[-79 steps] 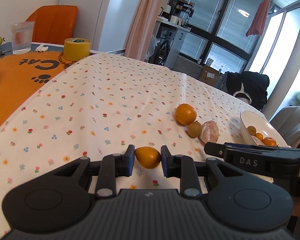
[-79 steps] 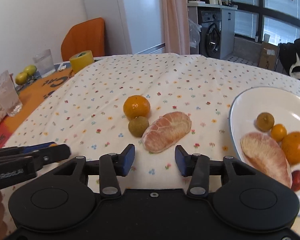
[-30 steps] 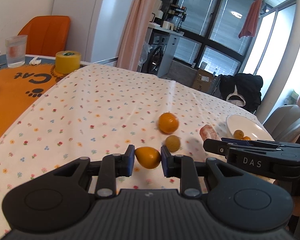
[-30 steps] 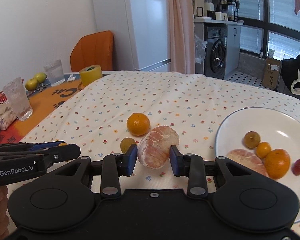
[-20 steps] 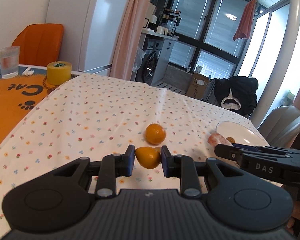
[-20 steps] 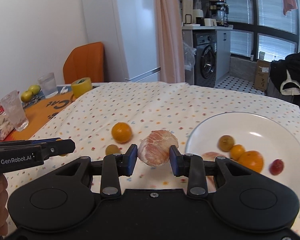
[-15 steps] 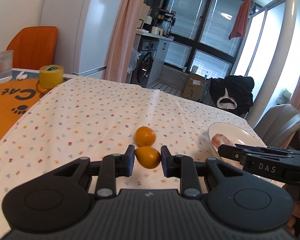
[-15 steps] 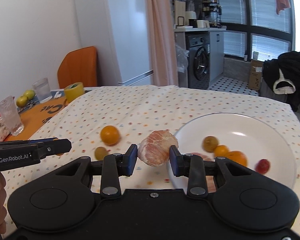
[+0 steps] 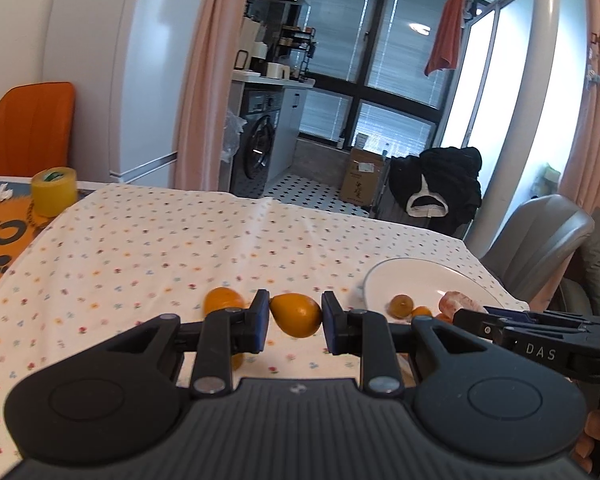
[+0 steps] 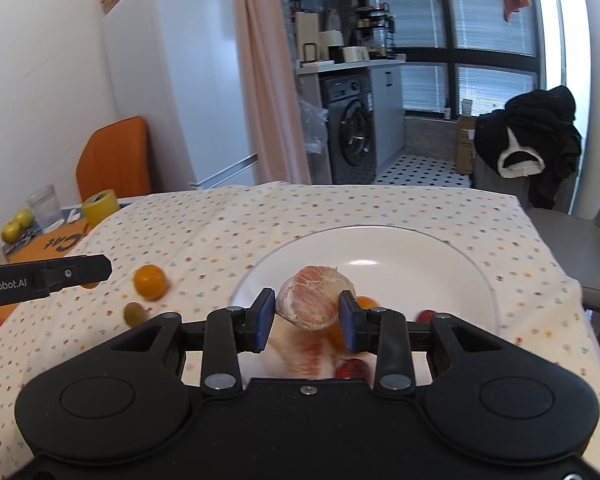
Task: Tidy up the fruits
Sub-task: 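Carry the pomelo segment and small orange over the white plate and open both tools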
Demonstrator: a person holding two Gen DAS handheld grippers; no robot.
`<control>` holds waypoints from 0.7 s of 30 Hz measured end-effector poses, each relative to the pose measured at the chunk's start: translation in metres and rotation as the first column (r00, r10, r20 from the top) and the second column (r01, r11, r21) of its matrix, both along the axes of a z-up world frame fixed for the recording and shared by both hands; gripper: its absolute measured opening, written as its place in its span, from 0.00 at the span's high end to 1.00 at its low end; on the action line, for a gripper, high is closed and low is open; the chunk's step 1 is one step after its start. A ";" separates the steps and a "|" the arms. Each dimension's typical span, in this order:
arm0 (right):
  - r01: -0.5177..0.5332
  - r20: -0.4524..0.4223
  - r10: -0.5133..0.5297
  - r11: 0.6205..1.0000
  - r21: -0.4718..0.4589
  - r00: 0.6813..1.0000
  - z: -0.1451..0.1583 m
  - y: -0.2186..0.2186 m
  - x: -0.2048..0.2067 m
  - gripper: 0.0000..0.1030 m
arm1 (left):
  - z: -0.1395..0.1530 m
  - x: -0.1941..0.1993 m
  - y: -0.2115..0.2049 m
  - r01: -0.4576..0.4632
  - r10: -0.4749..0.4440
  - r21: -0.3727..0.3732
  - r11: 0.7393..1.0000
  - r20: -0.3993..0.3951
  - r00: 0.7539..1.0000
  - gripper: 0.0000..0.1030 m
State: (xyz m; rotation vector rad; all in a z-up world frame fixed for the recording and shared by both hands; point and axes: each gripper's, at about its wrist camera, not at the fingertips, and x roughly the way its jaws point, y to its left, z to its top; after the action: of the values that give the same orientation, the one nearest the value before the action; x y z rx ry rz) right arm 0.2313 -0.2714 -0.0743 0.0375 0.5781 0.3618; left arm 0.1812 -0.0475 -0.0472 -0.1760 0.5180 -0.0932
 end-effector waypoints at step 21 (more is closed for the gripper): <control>0.079 -0.039 -0.075 0.993 0.093 0.996 -0.013 -0.062 0.007 0.63 | -0.007 0.023 -0.066 0.103 -0.101 0.048 0.993 -0.043 0.994 0.75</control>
State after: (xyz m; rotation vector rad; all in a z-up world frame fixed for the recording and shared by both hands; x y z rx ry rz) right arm 0.2382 -0.3334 -0.0876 0.1567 0.5927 0.3135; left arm 0.2046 -0.1131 -0.0541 -0.1021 0.5697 -0.1766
